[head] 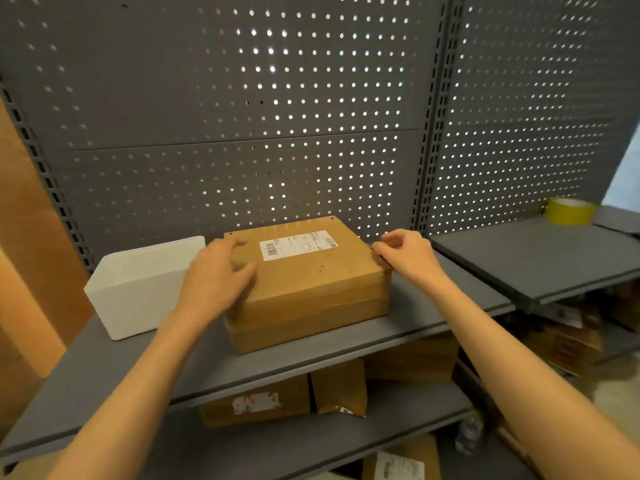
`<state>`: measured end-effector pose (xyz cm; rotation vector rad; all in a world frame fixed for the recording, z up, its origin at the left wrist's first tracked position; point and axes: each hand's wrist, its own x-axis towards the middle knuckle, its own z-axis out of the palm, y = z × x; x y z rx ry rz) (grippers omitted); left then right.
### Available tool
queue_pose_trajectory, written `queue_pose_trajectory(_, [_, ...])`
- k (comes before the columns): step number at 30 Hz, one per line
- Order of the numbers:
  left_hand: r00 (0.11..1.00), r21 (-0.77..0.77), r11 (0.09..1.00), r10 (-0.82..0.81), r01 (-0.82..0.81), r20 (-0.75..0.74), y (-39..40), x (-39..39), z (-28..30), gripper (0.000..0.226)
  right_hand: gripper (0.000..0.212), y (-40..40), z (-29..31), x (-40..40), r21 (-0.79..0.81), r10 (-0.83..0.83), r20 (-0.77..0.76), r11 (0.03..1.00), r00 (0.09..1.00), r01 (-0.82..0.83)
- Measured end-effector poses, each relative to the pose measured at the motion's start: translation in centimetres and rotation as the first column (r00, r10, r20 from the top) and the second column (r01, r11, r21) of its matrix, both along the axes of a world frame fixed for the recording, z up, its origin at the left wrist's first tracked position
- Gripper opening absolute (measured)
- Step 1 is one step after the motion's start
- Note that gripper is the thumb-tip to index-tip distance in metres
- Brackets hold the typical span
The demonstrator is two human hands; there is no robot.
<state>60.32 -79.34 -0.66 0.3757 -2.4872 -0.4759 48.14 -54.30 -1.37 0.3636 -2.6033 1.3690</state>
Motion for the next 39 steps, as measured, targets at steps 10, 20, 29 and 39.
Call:
queue_pose_trajectory(10, [0.975, -0.452, 0.871, -0.223, 0.195, -0.010, 11.0, -4.5, 3.8, 0.026, 0.020, 7.7, 2.2, 1.2, 0.588, -0.078, -0.537, 0.680, 0.840, 0.438])
queue_pose_trajectory(20, [0.907, -0.467, 0.804, -0.421, 0.367, -0.012, 29.2, -10.6, 3.8, 0.025, 0.022, 25.8, 2.3, 0.2, 0.610, -0.204, -0.527, 0.585, 0.825, 0.534])
queue_pose_trajectory(29, [0.860, -0.404, 0.788, -0.511, 0.465, -0.005, 42.8, -15.4, 2.2, 0.028, 0.033, 39.9, 1.1, -2.5, 0.639, -0.307, -0.474, 0.525, 0.825, 0.563])
queue_pose_trajectory(39, [0.804, -0.383, 0.739, -0.594, 0.554, 0.018, 51.8, -23.6, 1.3, 0.026, 0.035, 48.0, -0.3, -8.2, 0.653, -0.372, -0.420, 0.509, 0.828, 0.561])
